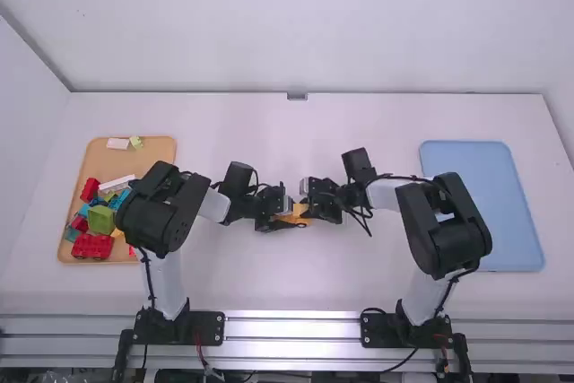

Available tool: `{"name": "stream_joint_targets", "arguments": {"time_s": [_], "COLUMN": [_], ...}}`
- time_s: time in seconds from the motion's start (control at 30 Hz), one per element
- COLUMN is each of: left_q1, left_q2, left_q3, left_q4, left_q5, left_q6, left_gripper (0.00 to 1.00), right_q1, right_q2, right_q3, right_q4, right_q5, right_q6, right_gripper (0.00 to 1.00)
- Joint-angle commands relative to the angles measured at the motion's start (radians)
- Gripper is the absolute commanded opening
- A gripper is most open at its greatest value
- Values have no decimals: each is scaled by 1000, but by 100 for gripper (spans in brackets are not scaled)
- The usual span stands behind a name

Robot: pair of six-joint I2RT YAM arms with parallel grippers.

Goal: Assemble lego blocks to make yellow taxi

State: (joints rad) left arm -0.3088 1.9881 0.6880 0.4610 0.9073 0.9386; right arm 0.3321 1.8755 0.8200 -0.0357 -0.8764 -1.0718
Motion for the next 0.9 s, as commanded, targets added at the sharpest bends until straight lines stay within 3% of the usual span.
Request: {"name": "stream_joint_targets", "arguments": {"time_s": [0.0, 0.27, 0.33, 0.4, 0.53, 0.7, 0.77, 0.83, 0.87], "left_q1": [-6, -5, -5, -6, -5, -5, -5, -6, -6], "left_q2": [16, 16, 16, 16, 16, 16, 16, 16, 16], "left_q3": [-8, -8, -8, -8, -8, -8, -8, -7, -8], "left_q4": [-8, -8, -8, -8, -7, -8, -7, -7, -7], "left_q5": [16, 19, 18, 16, 16, 16, 15, 16, 16], "left_q6": [-7, -7, -7, -7, -7, -7, -7, -7, -7], "left_gripper": [58, 59, 60, 62, 63, 64, 65, 65, 65], "right_q1": [12, 7, 7, 9, -4, -48, -58, -53, -43], "right_q2": [16, 15, 15, 15, -14, -93, -105, -101, -97], "right_q3": [17, 18, 19, 18, 21, 34, 28, 18, 12], "right_q4": [-13, -39, -39, -25, -8, -121, -133, -116, -101], "right_q5": [14, 21, 22, 17, 0, -138, -150, -118, -92], "right_q6": [5, -9, -9, -7, 31, -85, -133, -108, -91], "right_gripper": [5, 9, 19, 45, 52, 46, 15, 0, 0]}}
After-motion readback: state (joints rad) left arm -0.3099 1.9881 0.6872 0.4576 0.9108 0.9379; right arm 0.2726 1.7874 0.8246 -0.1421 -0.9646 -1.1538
